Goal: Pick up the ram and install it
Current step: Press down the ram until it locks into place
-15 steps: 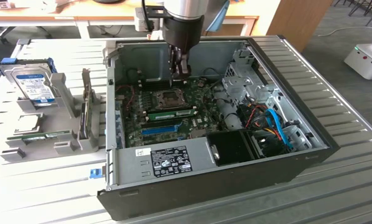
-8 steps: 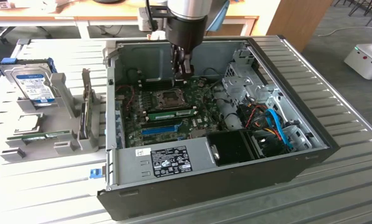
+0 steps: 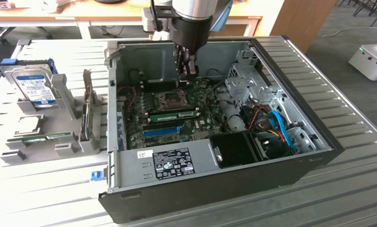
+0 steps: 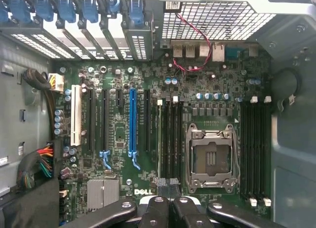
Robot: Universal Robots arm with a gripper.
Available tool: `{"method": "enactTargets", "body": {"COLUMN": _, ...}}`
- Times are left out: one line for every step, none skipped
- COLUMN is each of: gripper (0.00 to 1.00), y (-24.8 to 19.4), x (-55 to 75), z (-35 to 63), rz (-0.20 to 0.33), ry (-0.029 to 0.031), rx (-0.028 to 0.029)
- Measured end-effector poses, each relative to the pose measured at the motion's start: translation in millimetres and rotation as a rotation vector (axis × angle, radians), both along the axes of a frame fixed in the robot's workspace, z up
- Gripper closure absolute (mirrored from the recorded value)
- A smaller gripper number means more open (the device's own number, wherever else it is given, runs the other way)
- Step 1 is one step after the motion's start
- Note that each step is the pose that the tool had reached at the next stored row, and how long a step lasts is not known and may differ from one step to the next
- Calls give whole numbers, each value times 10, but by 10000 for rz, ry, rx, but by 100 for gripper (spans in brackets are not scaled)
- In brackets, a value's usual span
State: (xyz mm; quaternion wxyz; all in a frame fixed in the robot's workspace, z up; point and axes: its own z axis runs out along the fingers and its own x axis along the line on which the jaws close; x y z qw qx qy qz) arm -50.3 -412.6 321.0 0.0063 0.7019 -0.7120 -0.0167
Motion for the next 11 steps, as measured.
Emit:
{"method": "enactTargets", "body": {"gripper": 89, "y": 0, "x": 4, "z": 0, "rz": 0, "ry": 2, "rx": 0}}
{"method": "enactTargets", "body": {"gripper": 89, "y": 0, "x": 8, "z": 0, "rz": 0, "ry": 3, "rx": -1}}
{"method": "enactTargets", "body": {"gripper": 89, "y": 0, "x": 8, "z": 0, "rz": 0, "ry": 3, "rx": 0}}
{"method": "enactTargets", "body": {"gripper": 89, "y": 0, "x": 8, "z": 0, "rz": -1, "ry": 3, "rx": 0}}
{"method": "enactTargets", "body": {"gripper": 89, "y": 0, "x": 8, "z": 0, "rz": -1, "ry": 3, "rx": 0}}
{"method": "enactTargets", "body": {"gripper": 89, "y": 0, "x": 8, "z": 0, "rz": -1, "ry": 3, "rx": 0}}
{"method": "enactTargets", "body": {"gripper": 89, "y": 0, "x": 9, "z": 0, "rz": -1, "ry": 3, "rx": 0}}
{"method": "enactTargets", "body": {"gripper": 89, "y": 0, "x": 9, "z": 0, "rz": 0, "ry": 4, "rx": 0}}
{"method": "enactTargets", "body": {"gripper": 89, "y": 1, "x": 9, "z": 2, "rz": 0, "ry": 3, "rx": 0}}
{"method": "enactTargets", "body": {"gripper": 89, "y": 1, "x": 9, "z": 8, "rz": 0, "ry": 3, "rx": -2}}
{"method": "enactTargets", "body": {"gripper": 89, "y": 0, "x": 9, "z": 15, "rz": 0, "ry": 4, "rx": -2}}
